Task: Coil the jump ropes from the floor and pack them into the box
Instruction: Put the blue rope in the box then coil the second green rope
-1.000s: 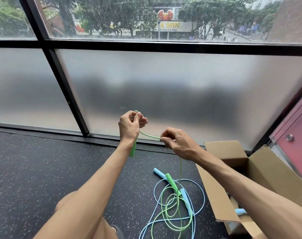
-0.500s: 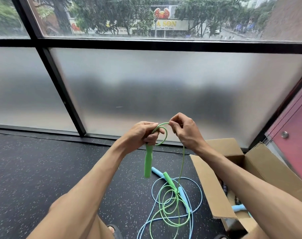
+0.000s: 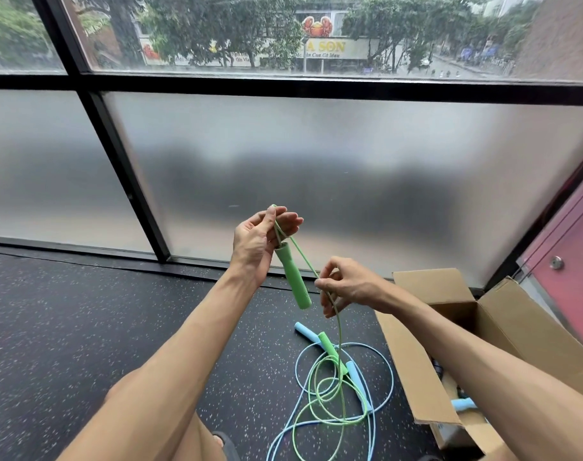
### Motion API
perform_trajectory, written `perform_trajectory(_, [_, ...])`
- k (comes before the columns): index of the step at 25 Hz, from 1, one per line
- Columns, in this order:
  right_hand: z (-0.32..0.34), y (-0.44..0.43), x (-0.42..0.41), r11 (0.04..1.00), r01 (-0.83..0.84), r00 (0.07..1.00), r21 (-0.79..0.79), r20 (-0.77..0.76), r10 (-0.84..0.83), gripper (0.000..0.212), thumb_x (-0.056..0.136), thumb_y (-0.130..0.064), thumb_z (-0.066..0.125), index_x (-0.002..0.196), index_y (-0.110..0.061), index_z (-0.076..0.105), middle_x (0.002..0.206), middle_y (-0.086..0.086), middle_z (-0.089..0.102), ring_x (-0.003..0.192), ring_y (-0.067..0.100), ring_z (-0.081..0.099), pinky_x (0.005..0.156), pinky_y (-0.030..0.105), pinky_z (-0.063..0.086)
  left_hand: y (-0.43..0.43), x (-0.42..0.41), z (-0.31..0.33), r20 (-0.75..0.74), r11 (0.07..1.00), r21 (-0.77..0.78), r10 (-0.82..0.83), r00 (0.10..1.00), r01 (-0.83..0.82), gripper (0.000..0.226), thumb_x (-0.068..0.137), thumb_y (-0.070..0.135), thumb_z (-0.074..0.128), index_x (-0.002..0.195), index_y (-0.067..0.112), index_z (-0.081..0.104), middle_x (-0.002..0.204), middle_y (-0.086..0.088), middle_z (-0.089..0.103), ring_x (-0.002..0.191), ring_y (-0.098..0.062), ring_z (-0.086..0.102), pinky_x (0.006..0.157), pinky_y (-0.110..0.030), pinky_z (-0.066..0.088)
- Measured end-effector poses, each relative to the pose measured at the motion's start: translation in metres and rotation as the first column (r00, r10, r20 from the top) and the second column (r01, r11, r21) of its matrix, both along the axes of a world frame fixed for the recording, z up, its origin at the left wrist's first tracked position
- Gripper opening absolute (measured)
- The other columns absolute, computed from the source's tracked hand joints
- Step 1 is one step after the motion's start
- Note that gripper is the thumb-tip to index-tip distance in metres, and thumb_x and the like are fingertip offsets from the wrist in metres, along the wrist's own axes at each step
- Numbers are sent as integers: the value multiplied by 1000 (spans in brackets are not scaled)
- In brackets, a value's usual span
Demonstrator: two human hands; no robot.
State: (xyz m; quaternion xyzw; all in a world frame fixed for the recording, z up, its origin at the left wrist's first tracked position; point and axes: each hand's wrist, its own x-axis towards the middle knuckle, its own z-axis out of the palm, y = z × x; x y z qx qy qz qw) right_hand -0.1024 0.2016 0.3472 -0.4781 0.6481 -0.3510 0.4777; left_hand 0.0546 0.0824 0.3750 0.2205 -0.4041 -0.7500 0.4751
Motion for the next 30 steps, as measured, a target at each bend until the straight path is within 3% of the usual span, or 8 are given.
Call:
perform_trajectory(4, [1, 0, 1, 998, -58, 995, 1, -76, 58, 14, 94, -8, 64, 96, -2, 51, 76, 18, 68, 63, 30, 67, 59, 39, 58, -2, -4, -8, 176, 958, -205, 239, 955, -202, 23, 100, 16, 57, 96, -6, 64, 85, -26, 73, 76, -37, 74, 74, -39, 61])
perform_trajectory(7, [6, -3, 5, 989, -116, 974, -96, -208, 94, 8, 94, -10, 64, 90, -6, 60, 72, 10, 66, 59, 20, 61, 54, 32, 53, -1, -6, -12, 304, 902, -380, 329, 894, -203, 24, 99, 15, 58, 92, -7, 64, 78, -21, 74, 72, -32, 75, 70, -38, 62])
perform_trajectory(12, [25, -3, 8, 936, -112, 936, -333, -353, -14, 21, 99, -14, 56, 82, -13, 69, 61, -1, 57, 51, 11, 50, 50, 30, 48, 2, -9, -17, 593, 791, -599, 331, 734, 128, 21, 97, 16, 60, 84, 1, 65, 64, -9, 72, 57, -20, 71, 62, -30, 58])
perform_trajectory(17, [31, -5, -3, 852, -60, 873, -519, -441, -207, 18, 96, -12, 59, 80, -10, 66, 57, -5, 54, 49, 5, 44, 54, 22, 36, 11, -11, -15, 771, 769, -437, 53, 635, 467, 39, 106, 17, 41, 84, -4, 66, 43, 1, 51, 36, -13, 45, 44, -21, 38])
perform_trajectory(21, [29, -8, -11, 833, 61, 902, -550, -326, -282, 16, 93, -17, 66, 83, -9, 56, 60, 2, 60, 51, 11, 49, 53, 26, 41, 15, -9, -7, 699, 821, -180, -281, 658, 542, 42, 106, 19, 36, 78, 3, 62, 47, 4, 28, 42, -10, 24, 43, -22, 26])
perform_trajectory(25, [24, -9, -12, 858, 171, 937, -485, -189, -294, 24, 94, -26, 66, 82, -11, 51, 60, 3, 55, 51, 13, 47, 52, 30, 45, 16, -4, -1, 496, 800, -29, -509, 704, 599, 34, 104, 24, 43, 79, 7, 59, 48, 5, 24, 45, -11, 21, 47, -24, 25])
perform_trajectory(28, [21, -10, -8, 896, 205, 972, -394, -27, -234, 23, 100, -25, 55, 87, -9, 45, 60, 7, 53, 49, 18, 49, 55, 45, 58, 16, -3, 1, 285, 795, 1, -582, 761, 607, 30, 104, 23, 43, 87, 4, 59, 53, 5, 27, 47, -10, 25, 53, -25, 31])
perform_trajectory(30, [19, -9, -7, 927, 197, 980, -319, 53, -190, 20, 103, -22, 47, 92, -7, 41, 63, 13, 54, 51, 26, 52, 60, 53, 59, 14, -2, 1, 166, 817, 12, -571, 804, 577, 28, 104, 21, 42, 94, 2, 59, 58, 3, 34, 50, -11, 34, 61, -29, 37])
